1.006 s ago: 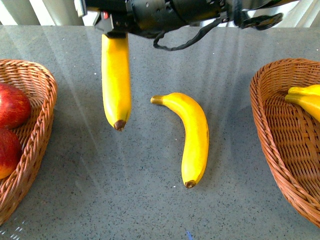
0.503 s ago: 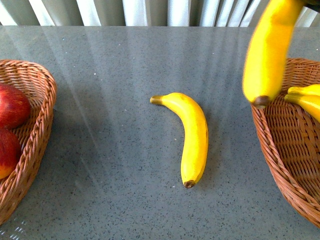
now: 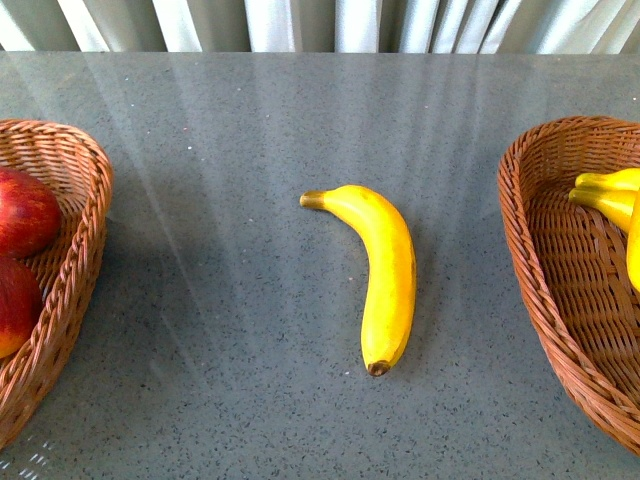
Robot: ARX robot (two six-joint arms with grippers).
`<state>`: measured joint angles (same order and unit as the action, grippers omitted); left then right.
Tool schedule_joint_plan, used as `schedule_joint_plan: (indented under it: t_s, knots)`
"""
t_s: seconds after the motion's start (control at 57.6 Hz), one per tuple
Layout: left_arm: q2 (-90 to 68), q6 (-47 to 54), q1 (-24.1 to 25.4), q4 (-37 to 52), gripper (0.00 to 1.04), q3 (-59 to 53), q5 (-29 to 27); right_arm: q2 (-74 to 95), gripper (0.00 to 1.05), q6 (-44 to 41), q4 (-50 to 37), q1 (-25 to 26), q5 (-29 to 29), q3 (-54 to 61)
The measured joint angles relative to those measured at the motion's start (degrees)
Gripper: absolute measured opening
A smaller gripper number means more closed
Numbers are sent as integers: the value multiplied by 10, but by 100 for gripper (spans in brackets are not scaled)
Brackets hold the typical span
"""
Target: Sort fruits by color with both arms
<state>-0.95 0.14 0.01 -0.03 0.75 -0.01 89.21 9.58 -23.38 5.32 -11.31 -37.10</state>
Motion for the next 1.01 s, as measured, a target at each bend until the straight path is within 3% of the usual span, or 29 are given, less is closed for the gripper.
schedule_joint_plan:
  t_s: [0.295, 0.451, 0.625, 0.659, 0.885, 1.006]
  knots:
    - [0, 0, 0, 0, 96, 0, 0, 31, 32, -68, 7, -17, 56, 1]
    - [0, 0, 0, 0, 96, 0, 0, 38, 57, -81, 9, -20, 67, 1]
    - [0, 0, 0, 0, 96, 0, 0, 37, 95, -81, 12, -30, 62, 1]
    - [0, 0, 0, 0, 96, 0, 0, 36, 97, -79, 14, -34, 59, 0]
    - [0, 0, 0, 0, 96, 0, 0, 36, 96, -75, 35, -102, 58, -44]
    - [0, 0, 0, 0, 96, 0, 0, 61, 96, -77, 62, -189, 56, -113]
